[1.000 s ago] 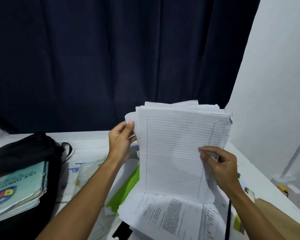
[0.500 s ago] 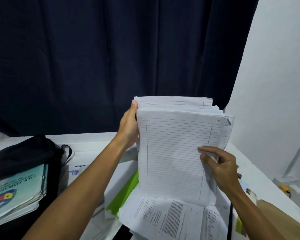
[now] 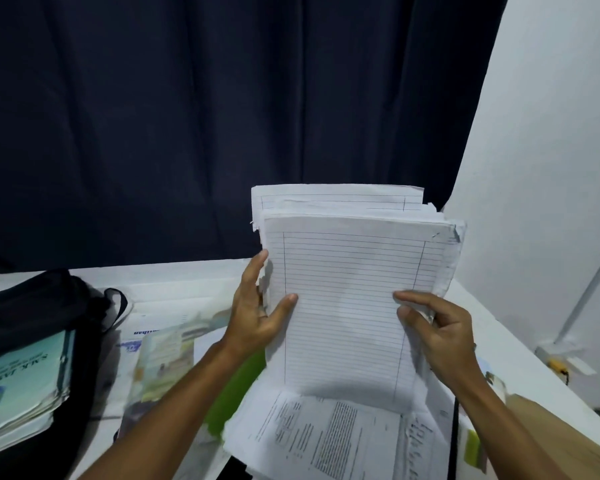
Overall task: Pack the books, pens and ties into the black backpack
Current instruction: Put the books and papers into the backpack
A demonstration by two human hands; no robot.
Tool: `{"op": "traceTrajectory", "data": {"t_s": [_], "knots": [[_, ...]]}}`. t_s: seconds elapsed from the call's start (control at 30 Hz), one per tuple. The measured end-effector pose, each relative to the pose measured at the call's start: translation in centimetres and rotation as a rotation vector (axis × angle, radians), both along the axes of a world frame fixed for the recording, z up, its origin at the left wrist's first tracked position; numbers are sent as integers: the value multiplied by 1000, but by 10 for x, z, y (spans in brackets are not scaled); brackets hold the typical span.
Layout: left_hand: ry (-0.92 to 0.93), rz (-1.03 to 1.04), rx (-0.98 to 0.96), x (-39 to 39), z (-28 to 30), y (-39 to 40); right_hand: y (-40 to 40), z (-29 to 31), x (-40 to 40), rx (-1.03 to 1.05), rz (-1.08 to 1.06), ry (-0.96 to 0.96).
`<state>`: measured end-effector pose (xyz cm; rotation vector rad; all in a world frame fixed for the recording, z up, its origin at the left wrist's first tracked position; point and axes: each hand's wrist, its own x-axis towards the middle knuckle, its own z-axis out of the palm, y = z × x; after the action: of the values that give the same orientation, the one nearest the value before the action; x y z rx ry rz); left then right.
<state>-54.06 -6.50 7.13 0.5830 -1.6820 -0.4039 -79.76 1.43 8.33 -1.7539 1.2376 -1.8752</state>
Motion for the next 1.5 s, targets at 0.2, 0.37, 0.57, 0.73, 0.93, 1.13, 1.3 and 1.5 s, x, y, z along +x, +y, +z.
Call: {"op": "traceTrajectory", "data": {"t_s": [0.2, 0.37, 0.57, 0.73, 0.93, 1.13, 1.3, 1.5], "knots": [[-4, -72, 56, -5, 3, -10, 0, 2, -5, -22, 43, 97], [20, -54, 144, -14, 24, -17, -15, 8, -8, 43, 41, 46], [128, -267, 716, -10, 51, -17, -28, 22, -12, 157, 59, -20], [105, -419, 872, -6, 58, -8, -25, 23, -10, 244, 84, -124], [19, -275, 566, -8, 67, 2, -11, 41, -6, 157, 116, 26], [-40, -149, 298, -9, 41, 9, 0, 15, 2, -18, 23, 173], [-75, -105, 333, -11, 14, 9, 2, -9, 3, 33, 13, 171], [-102, -143, 315, -10, 12, 10, 7, -16, 4, 21, 7, 180]]}}
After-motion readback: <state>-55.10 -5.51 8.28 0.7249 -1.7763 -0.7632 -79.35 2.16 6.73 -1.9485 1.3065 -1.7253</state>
